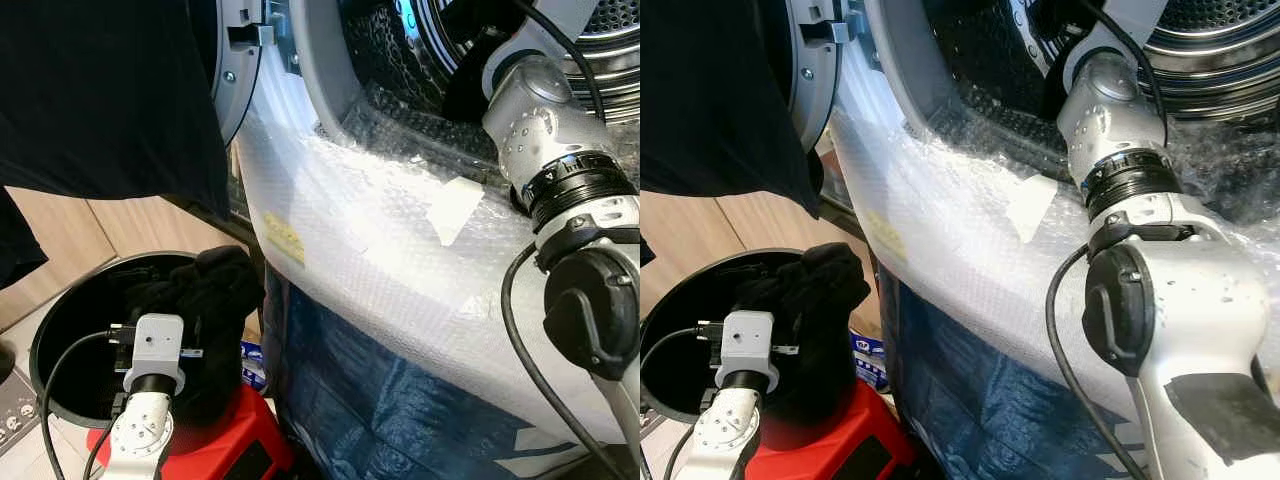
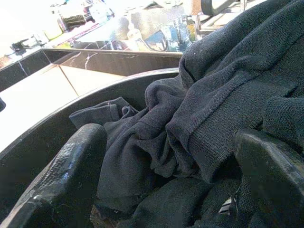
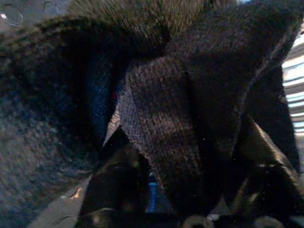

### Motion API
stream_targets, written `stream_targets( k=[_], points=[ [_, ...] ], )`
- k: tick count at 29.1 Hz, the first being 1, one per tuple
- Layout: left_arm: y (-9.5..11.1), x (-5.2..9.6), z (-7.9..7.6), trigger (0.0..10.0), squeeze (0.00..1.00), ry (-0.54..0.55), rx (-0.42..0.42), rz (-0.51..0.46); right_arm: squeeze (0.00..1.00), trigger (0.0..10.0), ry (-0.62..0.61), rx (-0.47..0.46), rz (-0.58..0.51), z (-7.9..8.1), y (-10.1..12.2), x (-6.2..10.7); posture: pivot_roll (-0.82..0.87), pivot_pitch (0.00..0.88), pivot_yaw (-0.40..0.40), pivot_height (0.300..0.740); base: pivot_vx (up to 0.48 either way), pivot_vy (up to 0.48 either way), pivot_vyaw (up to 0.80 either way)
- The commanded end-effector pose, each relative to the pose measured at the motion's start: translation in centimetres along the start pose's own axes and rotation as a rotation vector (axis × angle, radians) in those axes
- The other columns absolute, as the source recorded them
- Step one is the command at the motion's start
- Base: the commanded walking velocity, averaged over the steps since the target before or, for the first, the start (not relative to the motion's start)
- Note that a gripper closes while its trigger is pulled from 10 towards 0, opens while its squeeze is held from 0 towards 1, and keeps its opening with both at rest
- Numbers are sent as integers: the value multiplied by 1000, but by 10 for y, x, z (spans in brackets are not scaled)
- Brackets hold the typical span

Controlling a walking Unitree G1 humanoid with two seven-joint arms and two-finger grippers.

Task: Clothes washing

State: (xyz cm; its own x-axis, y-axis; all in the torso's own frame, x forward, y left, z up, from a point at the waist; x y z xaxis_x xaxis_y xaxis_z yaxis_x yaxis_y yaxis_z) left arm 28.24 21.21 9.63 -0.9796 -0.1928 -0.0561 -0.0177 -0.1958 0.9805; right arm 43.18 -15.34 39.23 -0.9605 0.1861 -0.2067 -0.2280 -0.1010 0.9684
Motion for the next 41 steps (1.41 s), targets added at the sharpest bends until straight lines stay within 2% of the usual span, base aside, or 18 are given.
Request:
stream_targets(
  k=[1,4,9,13,16,17,19,20,24,27,28,29,30,34,36,37,39,41],
  points=[
    [-8,6,-8,10000,0,-44,-4,39,1000,10000,25,11,-20,8,5,1,65,82,-18,740,0,0,0],
    [-7,6,-8,10000,0,-47,-5,39,1000,10000,32,15,-24,11,5,2,67,87,-17,740,0,0,0],
    [-5,6,-6,10000,0,-43,0,36,1000,10000,-14,24,-41,-1,10,0,69,117,-23,740,0,0,0],
    [-5,7,-5,10000,0,-36,2,38,1000,10000,-16,48,-41,-3,10,0,68,122,-26,740,0,0,0],
    [-7,8,-5,10000,0,-32,20,55,1000,10000,-83,93,-91,-16,23,-1,68,128,-29,740,0,0,0],
    [-7,8,-5,10000,0,-30,20,54,1000,10000,-147,124,-136,-26,32,-1,74,132,-29,740,0,0,0],
    [-6,8,-5,10000,0,-30,20,54,1000,10000,-162,131,-147,-28,34,-1,74,132,-29,740,0,0,0],
    [-5,8,-5,10000,0,-30,20,52,1000,10000,-236,156,-180,-40,41,0,76,133,-31,740,0,0,0],
    [-6,8,-5,10000,0,-29,21,54,1000,10000,-364,94,-226,-61,51,3,70,139,-28,740,0,0,0],
    [-6,8,-4,10000,0,-32,21,56,1000,10000,-355,100,-225,-59,51,2,67,139,-25,740,0,0,0],
    [-6,8,-4,10000,0,-35,21,58,635,10000,-320,92,-219,-56,49,2,66,140,-22,740,0,0,0],
    [-6,7,-5,10000,0,-39,20,60,0,10000,-283,106,-213,-50,47,1,66,140,-21,740,0,0,0],
    [-6,7,-5,10000,0,-40,19,60,0,10000,-277,112,-211,-49,46,1,66,139,-19,740,0,0,0],
    [-6,6,-7,10000,0,-54,19,67,0,10000,-102,103,-147,-24,35,-1,63,137,-14,740,0,0,0],
    [-5,6,-8,10000,0,-59,17,65,0,10000,-194,127,-226,-30,50,1,63,136,-15,740,0,0,0],
    [-5,6,-7,10000,0,-54,20,60,0,10000,-289,167,-368,-38,72,7,63,137,-17,740,0,0,0],
    [-5,6,-7,10000,0,-50,21,59,0,10000,-285,160,-401,-37,78,9,63,137,-17,740,0,0,0],
    [-5,5,-7,10000,0,-50,21,59,0,10000,-168,130,-314,-24,63,4,60,135,-17,740,0,0,0]
  ],
)
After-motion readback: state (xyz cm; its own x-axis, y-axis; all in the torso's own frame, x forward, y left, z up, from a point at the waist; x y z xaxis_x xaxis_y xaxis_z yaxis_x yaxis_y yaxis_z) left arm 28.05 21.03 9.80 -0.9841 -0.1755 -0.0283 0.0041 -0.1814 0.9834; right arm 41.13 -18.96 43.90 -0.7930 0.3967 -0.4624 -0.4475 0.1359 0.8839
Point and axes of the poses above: a point about 5 cm out from each wrist's last joint towards the gripper, its own x axis pointing back from the gripper into the wrist, its own y axis along the axis of the wrist's last joint, z = x × y, the point moved 1 cm from there along -x, pointing out of the wrist towards the gripper, and after that the axes turned 4 degrees about x, right-handed, at the moved point
